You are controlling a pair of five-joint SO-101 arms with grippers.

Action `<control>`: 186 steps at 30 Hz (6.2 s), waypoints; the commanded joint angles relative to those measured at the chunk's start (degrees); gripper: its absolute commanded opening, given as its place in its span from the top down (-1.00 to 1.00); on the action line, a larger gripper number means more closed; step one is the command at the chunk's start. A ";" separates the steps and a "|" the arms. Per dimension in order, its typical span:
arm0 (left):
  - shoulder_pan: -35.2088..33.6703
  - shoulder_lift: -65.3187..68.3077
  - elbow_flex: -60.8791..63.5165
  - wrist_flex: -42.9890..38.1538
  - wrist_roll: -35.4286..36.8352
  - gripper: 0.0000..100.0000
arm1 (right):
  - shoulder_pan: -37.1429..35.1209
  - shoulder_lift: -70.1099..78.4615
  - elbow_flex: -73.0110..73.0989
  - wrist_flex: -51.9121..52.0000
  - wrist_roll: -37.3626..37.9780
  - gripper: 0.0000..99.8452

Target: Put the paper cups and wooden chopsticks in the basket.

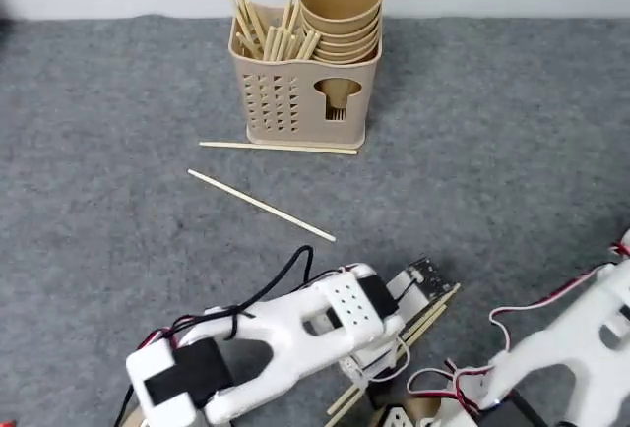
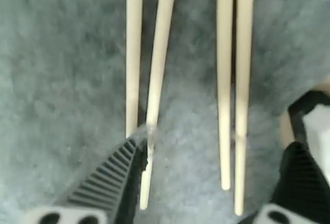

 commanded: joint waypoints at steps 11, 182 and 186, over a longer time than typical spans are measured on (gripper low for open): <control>-1.85 6.77 -8.57 -0.09 10.73 0.24 | 0.66 -0.22 -0.62 -0.48 -0.53 0.52; -26.99 16.35 -28.53 10.55 4.92 0.43 | -3.74 -0.22 4.75 -0.92 -0.53 0.52; -29.10 16.35 -28.53 10.55 4.84 0.43 | -3.74 -0.22 4.75 -0.75 -0.53 0.52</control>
